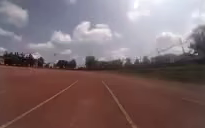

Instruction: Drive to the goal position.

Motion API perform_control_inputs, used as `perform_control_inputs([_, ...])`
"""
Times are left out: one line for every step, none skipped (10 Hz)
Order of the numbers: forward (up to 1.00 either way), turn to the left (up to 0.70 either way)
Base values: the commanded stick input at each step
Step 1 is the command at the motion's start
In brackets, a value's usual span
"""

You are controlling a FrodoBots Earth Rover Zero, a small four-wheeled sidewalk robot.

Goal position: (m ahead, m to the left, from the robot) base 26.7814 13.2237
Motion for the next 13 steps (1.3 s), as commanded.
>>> perform_control_inputs([0.70,0.00])
perform_control_inputs([0.70,0.00])
perform_control_inputs([0.70,0.00])
perform_control_inputs([0.70,0.00])
perform_control_inputs([0.70,0.00])
perform_control_inputs([0.70,0.00])
perform_control_inputs([0.70,0.00])
perform_control_inputs([0.70,0.00])
perform_control_inputs([0.70,0.00])
perform_control_inputs([0.69,0.00])
perform_control_inputs([0.67,0.00])
perform_control_inputs([0.70,0.00])
perform_control_inputs([0.70,0.00])
